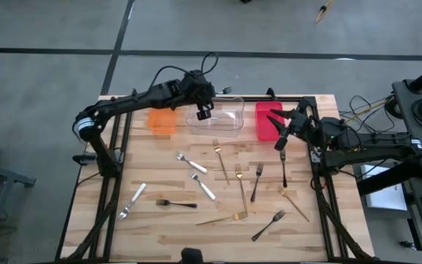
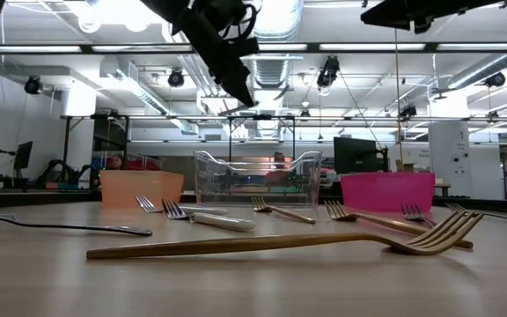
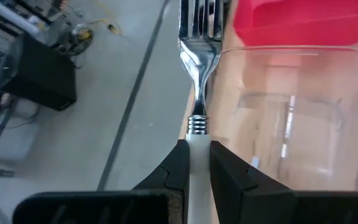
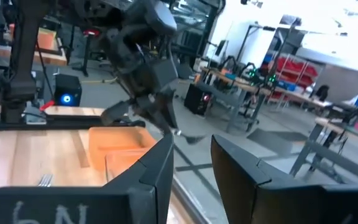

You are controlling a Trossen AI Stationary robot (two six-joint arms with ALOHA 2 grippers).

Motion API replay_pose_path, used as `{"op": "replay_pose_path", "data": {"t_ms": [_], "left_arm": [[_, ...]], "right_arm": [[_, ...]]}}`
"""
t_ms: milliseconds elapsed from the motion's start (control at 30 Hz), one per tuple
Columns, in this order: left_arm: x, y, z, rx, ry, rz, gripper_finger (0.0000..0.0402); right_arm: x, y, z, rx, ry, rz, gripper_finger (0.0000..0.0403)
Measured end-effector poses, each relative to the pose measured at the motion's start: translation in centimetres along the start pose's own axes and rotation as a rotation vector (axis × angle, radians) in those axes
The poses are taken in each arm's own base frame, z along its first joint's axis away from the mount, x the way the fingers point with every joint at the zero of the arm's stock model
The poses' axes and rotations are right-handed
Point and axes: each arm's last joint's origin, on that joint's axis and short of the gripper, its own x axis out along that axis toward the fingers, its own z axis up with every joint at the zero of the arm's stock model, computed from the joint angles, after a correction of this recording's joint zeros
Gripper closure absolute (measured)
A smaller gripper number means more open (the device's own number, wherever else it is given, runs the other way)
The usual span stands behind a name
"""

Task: Sort silverware by color (type)
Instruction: Put the white fork into the transparent bin

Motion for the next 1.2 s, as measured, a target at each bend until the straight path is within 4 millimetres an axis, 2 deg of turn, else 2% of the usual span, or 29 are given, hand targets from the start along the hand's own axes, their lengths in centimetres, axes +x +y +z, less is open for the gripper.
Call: {"op": "replay_pose_path", "data": {"t_ms": [500,700,933,1200], "left_arm": [[6.2,1.0,-0.5,0.087,0.131,-0.124,0.0377],[7.5,1.1,-1.4,0.105,0.155,-0.286,0.0377],[8.6,0.5,-2.0,0.115,0.181,-0.31,0.0377],[10.9,-0.6,-3.1,0.108,0.224,-0.335,0.0377]], "right_arm": [[0.0,0.1,-0.2,-0.059,0.015,0.005,0.0303],[0.0,0.1,-0.2,-0.071,0.023,0.008,0.0303],[0.0,0.1,-0.4,-0.087,0.035,0.012,0.0303],[0.0,0.1,-0.4,-0.086,0.035,0.012,0.0303]]}}
